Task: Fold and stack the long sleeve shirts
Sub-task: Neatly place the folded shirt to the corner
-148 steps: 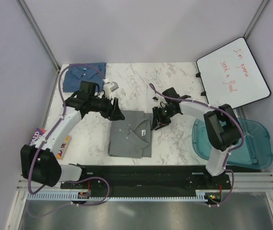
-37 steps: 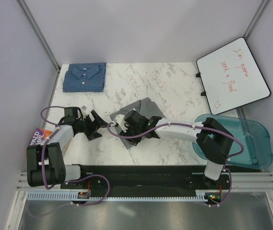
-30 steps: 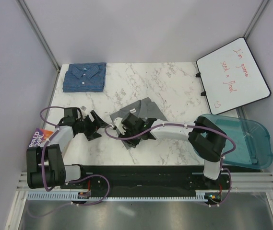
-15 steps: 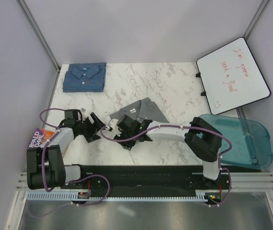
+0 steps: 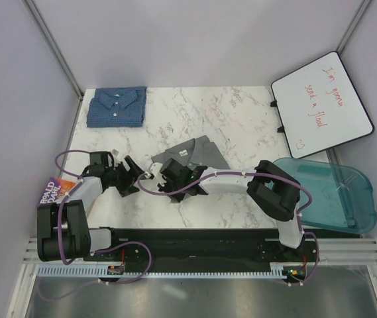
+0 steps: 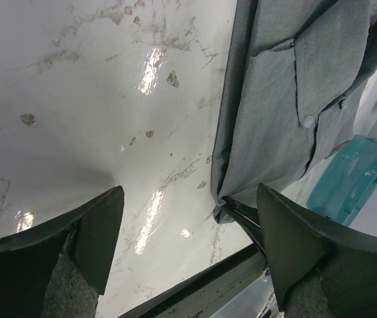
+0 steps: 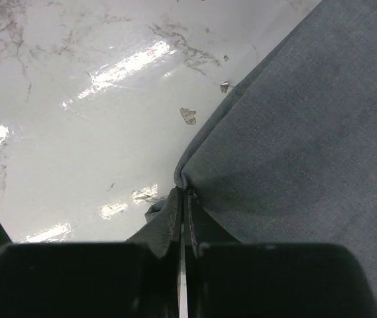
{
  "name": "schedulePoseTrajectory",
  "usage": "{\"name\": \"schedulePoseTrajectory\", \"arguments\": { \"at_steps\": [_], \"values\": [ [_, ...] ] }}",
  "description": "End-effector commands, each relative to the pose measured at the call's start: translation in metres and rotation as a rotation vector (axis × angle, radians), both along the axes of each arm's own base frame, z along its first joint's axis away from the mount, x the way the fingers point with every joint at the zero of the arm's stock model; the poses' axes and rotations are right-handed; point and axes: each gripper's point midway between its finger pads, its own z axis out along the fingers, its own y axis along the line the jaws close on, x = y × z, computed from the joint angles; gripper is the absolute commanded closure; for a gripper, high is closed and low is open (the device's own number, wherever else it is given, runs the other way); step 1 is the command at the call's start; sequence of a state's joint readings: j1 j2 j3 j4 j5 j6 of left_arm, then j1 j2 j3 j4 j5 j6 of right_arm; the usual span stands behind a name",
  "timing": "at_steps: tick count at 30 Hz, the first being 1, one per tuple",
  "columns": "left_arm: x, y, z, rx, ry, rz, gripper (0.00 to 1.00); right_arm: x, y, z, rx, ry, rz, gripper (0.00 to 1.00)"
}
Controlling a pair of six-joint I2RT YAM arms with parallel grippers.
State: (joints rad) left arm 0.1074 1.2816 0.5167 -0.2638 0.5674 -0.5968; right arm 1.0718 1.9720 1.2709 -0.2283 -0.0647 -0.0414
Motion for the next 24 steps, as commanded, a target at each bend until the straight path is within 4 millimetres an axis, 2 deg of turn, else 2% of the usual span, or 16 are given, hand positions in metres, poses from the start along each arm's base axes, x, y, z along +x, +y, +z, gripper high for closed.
{"name": "schedulePoseTrajectory", "arguments": {
  "at_steps": [1, 5, 10, 16, 17, 24],
  "values": [
    [0.01, -0.004, 0.005, -0.022, -0.024, 0.001, 0.11, 0.0, -0.005, 0.009, 0.008, 0.017, -0.011, 1.0],
    [0.015, -0.013, 0.009, -0.069, -0.045, -0.012, 0.01, 0.006, 0.002, 0.036, 0.1, 0.057, -0.02, 1.0],
    [0.021, -0.029, 0.013, -0.129, -0.064, -0.018, 0.01, 0.011, 0.005, 0.055, 0.155, 0.074, -0.041, 1.0],
    [0.031, -0.042, 0.013, -0.182, -0.06, -0.018, 0.01, 0.015, 0.01, 0.065, 0.188, 0.086, -0.05, 1.0],
    [0.029, -0.05, 0.012, -0.186, -0.056, -0.041, 0.01, 0.016, 0.012, 0.068, 0.196, 0.087, -0.057, 1.0],
    [0.031, -0.055, 0.001, -0.192, -0.01, -0.018, 0.01, 0.025, 0.023, 0.088, 0.25, 0.09, -0.075, 1.0]
  ]
}}
